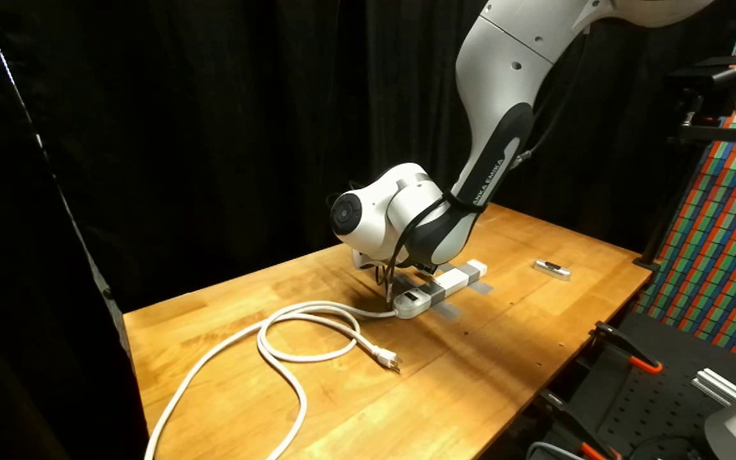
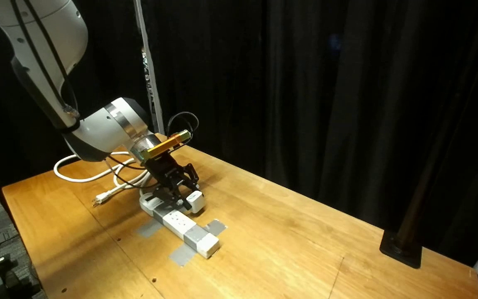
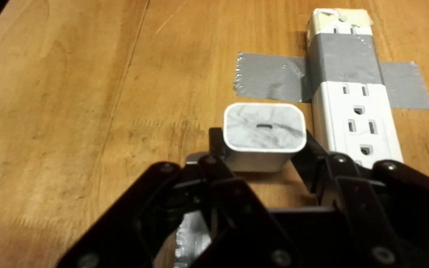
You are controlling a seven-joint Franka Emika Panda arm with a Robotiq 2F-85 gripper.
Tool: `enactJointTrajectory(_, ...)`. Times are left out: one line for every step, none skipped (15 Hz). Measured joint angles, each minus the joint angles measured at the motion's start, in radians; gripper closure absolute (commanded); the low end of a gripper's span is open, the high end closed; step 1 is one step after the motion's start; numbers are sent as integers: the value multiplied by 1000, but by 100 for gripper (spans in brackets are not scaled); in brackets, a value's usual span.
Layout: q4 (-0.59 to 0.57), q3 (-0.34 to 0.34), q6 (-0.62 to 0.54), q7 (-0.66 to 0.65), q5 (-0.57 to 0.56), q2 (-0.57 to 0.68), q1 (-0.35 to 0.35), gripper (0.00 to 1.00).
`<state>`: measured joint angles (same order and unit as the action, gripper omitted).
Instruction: Plug the charger head into the adapter
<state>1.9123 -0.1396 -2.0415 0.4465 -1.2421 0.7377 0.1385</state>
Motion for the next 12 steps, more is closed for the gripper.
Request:
enactJointTrajectory(-10,0,0,0,0,2,-3,77)
enactJointTrajectory(-20,0,0,2,0,2,-5,77)
enactJointTrajectory(-31,0,0,9,3,2,-7,77)
enactJointTrajectory(-42,0,4,23,11,0,-10,77)
enactJointTrajectory(-52,0,8,44,18,-2,-12,77)
enactJointTrajectory(-59,-1,14,68,29,-7,-14,77)
enactJointTrajectory(-65,-1,22,98,44,-11,-16,77)
enactJointTrajectory(-68,-1,32,128,58,-16,-18,77)
enactJointTrajectory(-68,-2,40,153,71,-22,-19,77)
enactJointTrajectory(-68,-3,48,176,85,-27,-19,77)
enactJointTrajectory(-66,-4,56,197,96,-32,-19,77)
enactJointTrajectory(-63,-6,60,211,103,-38,-19,77)
